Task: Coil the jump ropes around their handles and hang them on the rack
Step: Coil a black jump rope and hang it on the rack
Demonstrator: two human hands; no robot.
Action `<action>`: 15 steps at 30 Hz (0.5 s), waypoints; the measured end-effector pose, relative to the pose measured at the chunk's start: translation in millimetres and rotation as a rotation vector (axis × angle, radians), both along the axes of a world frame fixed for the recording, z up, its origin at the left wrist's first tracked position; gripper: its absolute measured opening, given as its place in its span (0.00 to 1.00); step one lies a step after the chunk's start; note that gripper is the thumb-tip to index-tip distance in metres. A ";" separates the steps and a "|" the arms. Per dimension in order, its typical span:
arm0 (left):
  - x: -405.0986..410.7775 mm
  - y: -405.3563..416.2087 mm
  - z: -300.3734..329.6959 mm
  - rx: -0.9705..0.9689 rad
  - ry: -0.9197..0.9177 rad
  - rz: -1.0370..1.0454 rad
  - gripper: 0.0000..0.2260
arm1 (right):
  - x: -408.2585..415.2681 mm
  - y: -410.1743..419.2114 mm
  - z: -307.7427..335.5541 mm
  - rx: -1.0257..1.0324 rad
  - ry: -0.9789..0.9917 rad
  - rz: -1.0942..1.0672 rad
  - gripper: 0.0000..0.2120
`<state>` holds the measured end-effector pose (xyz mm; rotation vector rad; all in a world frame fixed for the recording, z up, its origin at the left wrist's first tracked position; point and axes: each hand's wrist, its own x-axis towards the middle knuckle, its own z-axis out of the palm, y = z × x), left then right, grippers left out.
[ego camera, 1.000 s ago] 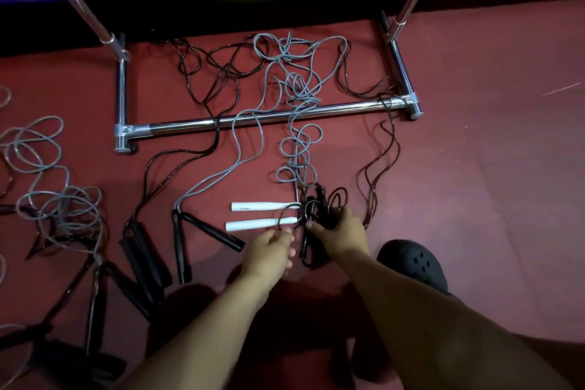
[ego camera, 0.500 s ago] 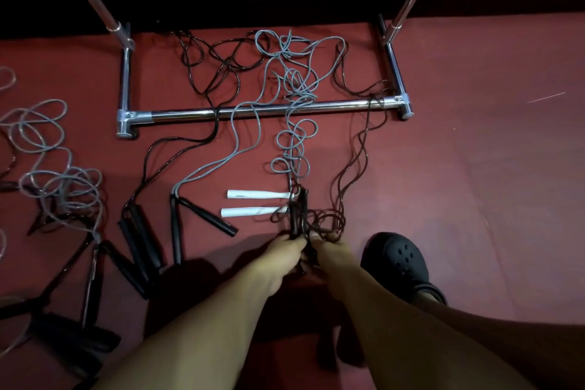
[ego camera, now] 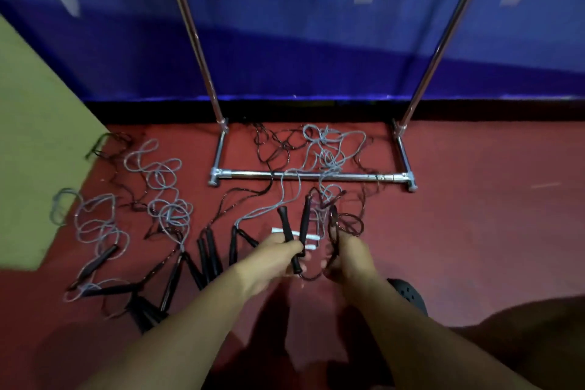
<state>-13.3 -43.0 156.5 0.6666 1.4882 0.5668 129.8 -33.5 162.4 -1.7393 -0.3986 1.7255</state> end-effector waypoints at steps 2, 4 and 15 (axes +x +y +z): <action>-4.6 -0.3 38.3 0.096 -0.007 0.036 0.05 | 4.2 0.6 39.4 0.072 0.026 0.073 0.12; -13.5 -0.4 77.4 0.193 -0.009 0.068 0.04 | 16.0 2.7 73.2 0.155 -0.029 0.179 0.12; -96.2 -8.8 221.2 0.589 0.186 0.117 0.05 | 67.7 37.6 240.2 0.623 -0.657 0.914 0.11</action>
